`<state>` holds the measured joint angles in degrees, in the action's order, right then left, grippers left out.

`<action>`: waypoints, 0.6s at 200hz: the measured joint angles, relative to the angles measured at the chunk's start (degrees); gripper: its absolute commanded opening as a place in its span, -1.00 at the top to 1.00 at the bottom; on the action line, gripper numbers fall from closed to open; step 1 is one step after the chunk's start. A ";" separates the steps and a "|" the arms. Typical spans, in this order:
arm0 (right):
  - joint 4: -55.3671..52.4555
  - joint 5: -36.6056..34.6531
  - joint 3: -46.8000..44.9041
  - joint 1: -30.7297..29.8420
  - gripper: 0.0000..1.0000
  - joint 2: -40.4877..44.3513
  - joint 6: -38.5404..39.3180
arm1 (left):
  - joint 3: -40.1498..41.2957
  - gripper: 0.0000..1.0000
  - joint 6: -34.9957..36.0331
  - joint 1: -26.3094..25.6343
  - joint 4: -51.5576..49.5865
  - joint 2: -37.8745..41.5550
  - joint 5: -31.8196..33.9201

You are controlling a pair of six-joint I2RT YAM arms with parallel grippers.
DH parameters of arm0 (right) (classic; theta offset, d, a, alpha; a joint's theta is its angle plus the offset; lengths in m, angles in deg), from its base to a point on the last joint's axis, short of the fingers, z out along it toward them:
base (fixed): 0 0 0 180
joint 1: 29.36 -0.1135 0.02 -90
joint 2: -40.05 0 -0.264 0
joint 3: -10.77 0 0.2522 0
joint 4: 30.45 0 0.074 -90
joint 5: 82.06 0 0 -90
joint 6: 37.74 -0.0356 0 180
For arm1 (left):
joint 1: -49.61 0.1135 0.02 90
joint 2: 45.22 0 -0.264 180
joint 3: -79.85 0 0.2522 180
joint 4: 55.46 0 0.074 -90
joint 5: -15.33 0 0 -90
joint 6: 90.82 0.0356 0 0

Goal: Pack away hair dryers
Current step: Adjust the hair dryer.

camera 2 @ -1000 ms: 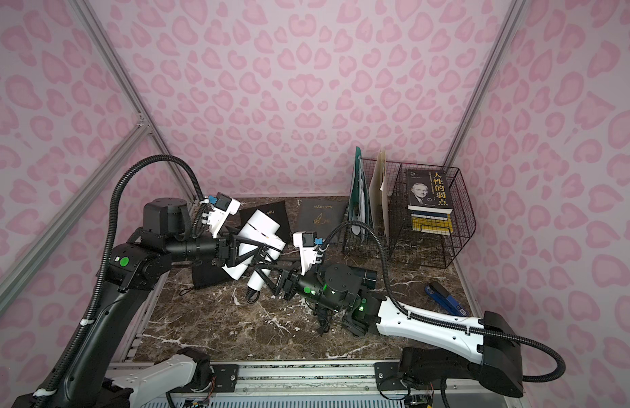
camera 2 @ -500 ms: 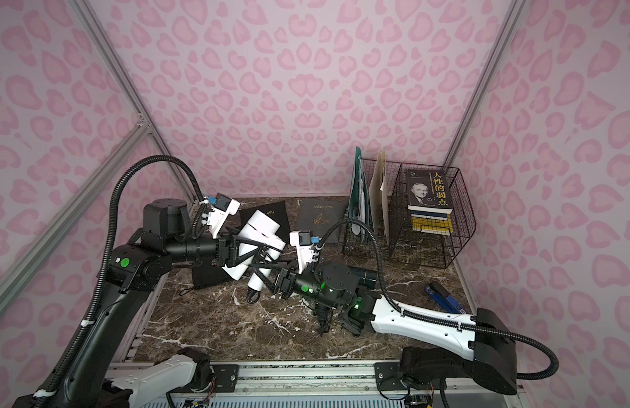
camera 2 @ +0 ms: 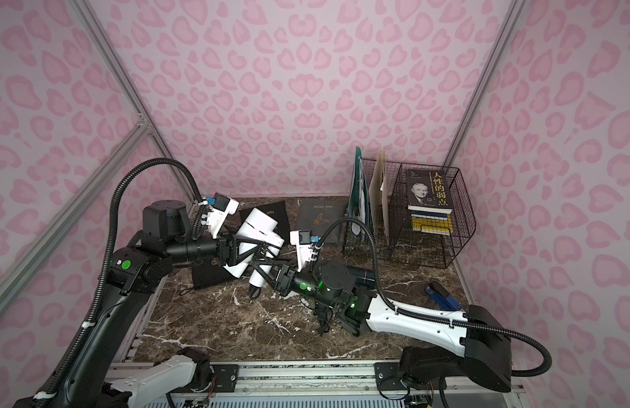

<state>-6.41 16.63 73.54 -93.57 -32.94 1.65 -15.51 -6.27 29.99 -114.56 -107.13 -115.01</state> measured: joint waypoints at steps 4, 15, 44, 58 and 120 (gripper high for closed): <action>-0.02 -0.04 -0.11 0.00 0.98 0.17 0.07 | 0.07 0.01 0.20 -0.02 0.02 0.00 -0.09; -0.13 -0.02 -0.48 -0.02 1.00 0.59 0.09 | 0.24 -0.28 0.63 -0.11 0.02 0.00 -0.35; 0.09 -0.26 -1.66 0.02 1.00 1.64 0.00 | 0.50 -0.60 1.90 -0.17 -0.33 0.02 -0.50; 0.55 -1.22 -2.36 0.15 1.00 1.97 0.07 | 0.50 -0.73 2.38 -0.09 -0.42 0.11 -0.42; 1.90 -2.69 -4.48 0.13 1.00 4.22 0.07 | -1.68 -0.98 4.09 -0.11 -2.05 -0.37 2.69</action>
<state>-4.51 13.94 69.06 -93.44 -28.72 1.72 -17.19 -2.18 29.89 -116.62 -107.50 -112.32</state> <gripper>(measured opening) 0.411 0.993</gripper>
